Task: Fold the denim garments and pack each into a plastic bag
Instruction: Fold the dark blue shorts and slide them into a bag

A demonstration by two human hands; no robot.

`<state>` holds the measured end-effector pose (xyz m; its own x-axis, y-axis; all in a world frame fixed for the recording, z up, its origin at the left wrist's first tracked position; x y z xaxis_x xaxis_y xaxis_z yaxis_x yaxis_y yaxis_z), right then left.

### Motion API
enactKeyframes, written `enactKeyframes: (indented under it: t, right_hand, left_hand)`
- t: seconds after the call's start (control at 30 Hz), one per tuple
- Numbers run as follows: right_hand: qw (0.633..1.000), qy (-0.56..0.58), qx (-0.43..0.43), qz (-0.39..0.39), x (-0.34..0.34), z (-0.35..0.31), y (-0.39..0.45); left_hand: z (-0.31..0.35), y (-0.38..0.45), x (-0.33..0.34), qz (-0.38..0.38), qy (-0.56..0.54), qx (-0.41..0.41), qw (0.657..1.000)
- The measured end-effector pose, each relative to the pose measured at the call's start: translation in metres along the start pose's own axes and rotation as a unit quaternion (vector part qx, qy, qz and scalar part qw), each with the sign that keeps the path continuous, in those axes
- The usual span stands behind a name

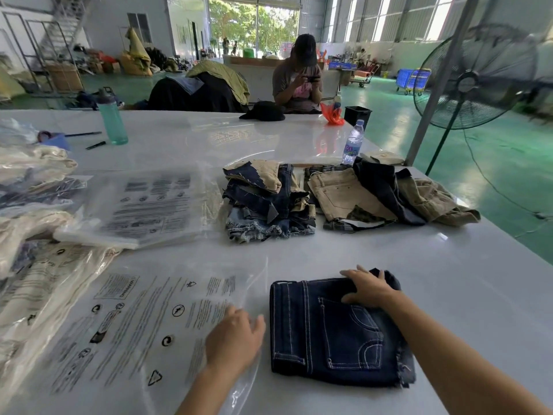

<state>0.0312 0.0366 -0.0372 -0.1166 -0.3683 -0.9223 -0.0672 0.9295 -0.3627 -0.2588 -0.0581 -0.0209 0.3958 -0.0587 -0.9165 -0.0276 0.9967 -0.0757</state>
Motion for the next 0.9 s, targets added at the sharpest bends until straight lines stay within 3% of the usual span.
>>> enactKeyframes:
  t: [0.17,0.37,0.47,0.57,0.63,0.7,0.8,0.9]
  right_hand:
    - [0.999,-0.030,-0.030,-0.032,-0.008,-0.002,0.003]
    - [0.993,-0.074,-0.046,-0.075,-0.007,-0.019,-0.010]
    - [0.976,-0.131,-0.161,0.072,-0.023,-0.036,-0.034]
    - [0.904,-0.148,-0.293,0.274,-0.029,-0.050,-0.087]
    - [0.884,-0.142,-0.318,0.312,-0.013,-0.049,-0.119]
    - [0.893,-0.141,-0.323,0.279,0.017,-0.043,-0.137]
    - [0.940,-0.202,-0.222,0.162,0.059,-0.034,-0.144]
    - [0.950,-0.222,-0.163,0.148,0.062,-0.031,-0.144]
  left_hand:
    - [0.022,0.018,0.034,-0.068,0.081,-0.025,0.994]
    - [0.022,0.024,0.036,-0.089,0.062,-0.052,0.993]
    - [0.021,0.026,0.036,-0.094,0.054,-0.055,0.993]
    - [0.019,0.028,0.037,-0.101,0.025,-0.060,0.993]
    - [0.020,0.026,0.037,-0.108,0.011,-0.062,0.992]
    - [0.020,0.025,0.037,-0.102,0.013,-0.061,0.993]
    - [0.020,0.025,0.037,-0.087,0.027,-0.059,0.994]
    - [0.021,0.027,0.039,-0.113,0.008,-0.036,0.993]
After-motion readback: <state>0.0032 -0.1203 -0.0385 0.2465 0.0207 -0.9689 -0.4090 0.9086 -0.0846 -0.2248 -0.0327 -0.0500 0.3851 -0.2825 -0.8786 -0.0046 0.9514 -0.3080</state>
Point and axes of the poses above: each hand's wrist, its own y-axis towards the middle knuckle, its own x-axis out of the palm, z = x × y, the point moved 7 cm from there along y, towards the middle knuckle
